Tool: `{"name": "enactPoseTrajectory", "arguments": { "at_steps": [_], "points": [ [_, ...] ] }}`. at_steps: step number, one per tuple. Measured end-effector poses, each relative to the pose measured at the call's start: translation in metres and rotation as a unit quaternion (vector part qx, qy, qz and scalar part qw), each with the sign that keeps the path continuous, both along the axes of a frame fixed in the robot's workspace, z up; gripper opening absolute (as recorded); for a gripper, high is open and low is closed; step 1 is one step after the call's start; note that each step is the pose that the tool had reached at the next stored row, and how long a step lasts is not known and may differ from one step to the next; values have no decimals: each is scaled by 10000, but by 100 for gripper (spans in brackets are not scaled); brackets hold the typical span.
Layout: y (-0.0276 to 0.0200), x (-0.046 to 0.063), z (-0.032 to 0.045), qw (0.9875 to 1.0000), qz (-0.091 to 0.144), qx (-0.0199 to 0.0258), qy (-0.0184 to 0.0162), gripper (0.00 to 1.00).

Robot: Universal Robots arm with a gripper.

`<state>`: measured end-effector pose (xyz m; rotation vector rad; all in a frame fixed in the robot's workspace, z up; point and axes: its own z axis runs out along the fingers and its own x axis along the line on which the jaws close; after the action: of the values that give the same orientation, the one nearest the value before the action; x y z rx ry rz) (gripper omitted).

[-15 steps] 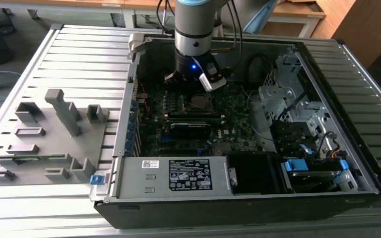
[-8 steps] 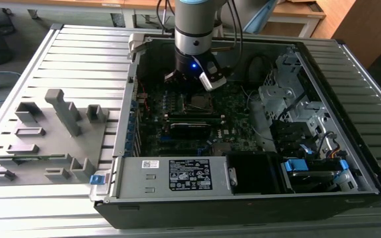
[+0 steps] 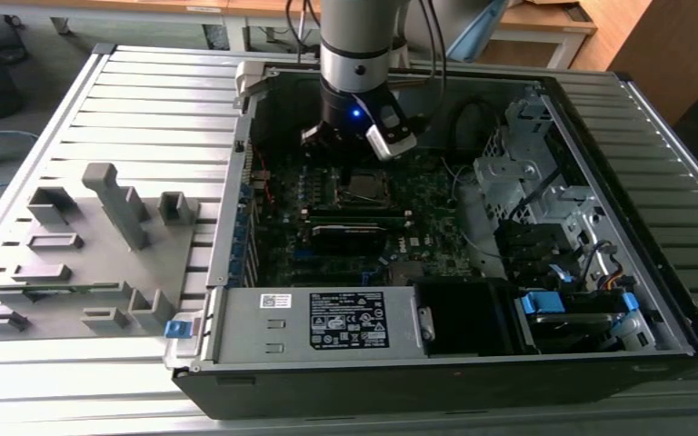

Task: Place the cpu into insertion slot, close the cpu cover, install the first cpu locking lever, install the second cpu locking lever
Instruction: 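Close the cpu cover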

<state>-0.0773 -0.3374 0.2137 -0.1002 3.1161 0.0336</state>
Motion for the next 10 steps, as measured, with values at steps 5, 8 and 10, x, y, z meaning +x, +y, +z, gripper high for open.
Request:
{"name": "enactPoseTrajectory", "arguments": {
  "at_steps": [5, 8, 10],
  "points": [
    [0, 0, 62, 10000, 1, 1, -1, 11],
    [0, 0, 62, 10000, 0, 1, -2, 11],
    [0, 4, 61, 10000, 1, 0, -1, 11]
  ]
}}
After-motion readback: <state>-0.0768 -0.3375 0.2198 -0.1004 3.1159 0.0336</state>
